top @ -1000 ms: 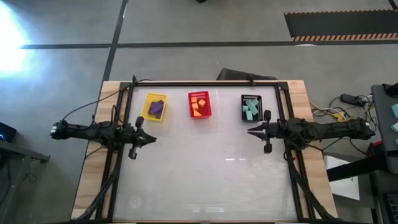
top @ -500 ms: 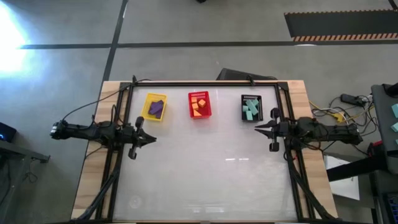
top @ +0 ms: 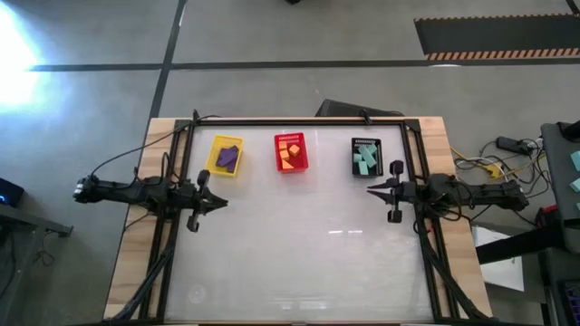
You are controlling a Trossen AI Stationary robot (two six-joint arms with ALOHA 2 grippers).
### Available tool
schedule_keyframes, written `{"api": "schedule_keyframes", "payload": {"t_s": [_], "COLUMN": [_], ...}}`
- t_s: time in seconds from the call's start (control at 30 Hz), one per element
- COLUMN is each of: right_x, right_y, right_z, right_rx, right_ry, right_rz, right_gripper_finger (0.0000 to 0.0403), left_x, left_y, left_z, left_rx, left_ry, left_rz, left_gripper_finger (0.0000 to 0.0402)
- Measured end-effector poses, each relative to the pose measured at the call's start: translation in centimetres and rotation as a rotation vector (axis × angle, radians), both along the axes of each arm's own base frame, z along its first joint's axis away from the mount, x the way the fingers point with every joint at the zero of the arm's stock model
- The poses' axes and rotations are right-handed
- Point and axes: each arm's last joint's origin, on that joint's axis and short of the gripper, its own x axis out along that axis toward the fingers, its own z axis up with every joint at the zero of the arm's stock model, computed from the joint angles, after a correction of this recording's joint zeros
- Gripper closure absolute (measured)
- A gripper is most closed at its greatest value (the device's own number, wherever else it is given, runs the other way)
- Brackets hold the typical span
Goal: Sort & place blocks by color
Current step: Return to Home Position
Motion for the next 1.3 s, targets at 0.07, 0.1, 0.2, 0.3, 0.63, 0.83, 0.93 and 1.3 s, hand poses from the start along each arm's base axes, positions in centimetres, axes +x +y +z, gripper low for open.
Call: {"api": "schedule_keyframes", "payload": {"t_s": [0.07,0.1,0.2,0.3,0.63,0.83,0.93,1.3], "right_x": [0.0,-0.01,0.0,0.0,0.0,0.01,0.01,0.01], "right_y": [-0.02,-0.03,-0.03,-0.03,-0.03,-0.03,-0.03,-0.03], "right_z": [0.02,0.02,0.02,0.03,0.01,-0.01,-0.02,-0.02], "right_rx": [0.009,0.013,0.033,0.114,0.223,0.223,0.223,0.223], "right_ry": [-0.003,-0.003,-0.004,-0.009,-0.014,-0.014,-0.013,-0.013], "right_rz": [-0.006,-0.01,-0.009,-0.007,-0.005,-0.005,-0.005,-0.005], "right_gripper_finger": [0.0369,0.0369,0.0369,0.0369,0.0369,0.0369,0.0369,0.0369], "left_x": [0.03,0.04,0.11,0.17,0.33,0.38,0.39,0.41], "left_y": [-0.01,-0.01,-0.02,-0.03,-0.05,-0.05,-0.05,-0.05], "left_z": [-0.07,-0.08,-0.16,-0.25,-0.43,-0.45,-0.45,-0.46], "left_rx": [0.003,0.006,0.01,0.01,0.012,0.011,0.011,0.011], "left_ry": [0.005,0.005,0.015,0.025,0.046,0.045,0.045,0.046], "left_rz": [-0.001,0.0,0.0,0.0,0.001,0.003,0.003,0.003], "left_gripper_finger": [0.0389,0.0389,0.0389,0.0389,0.0389,0.0389,0.0389,0.0389]}}
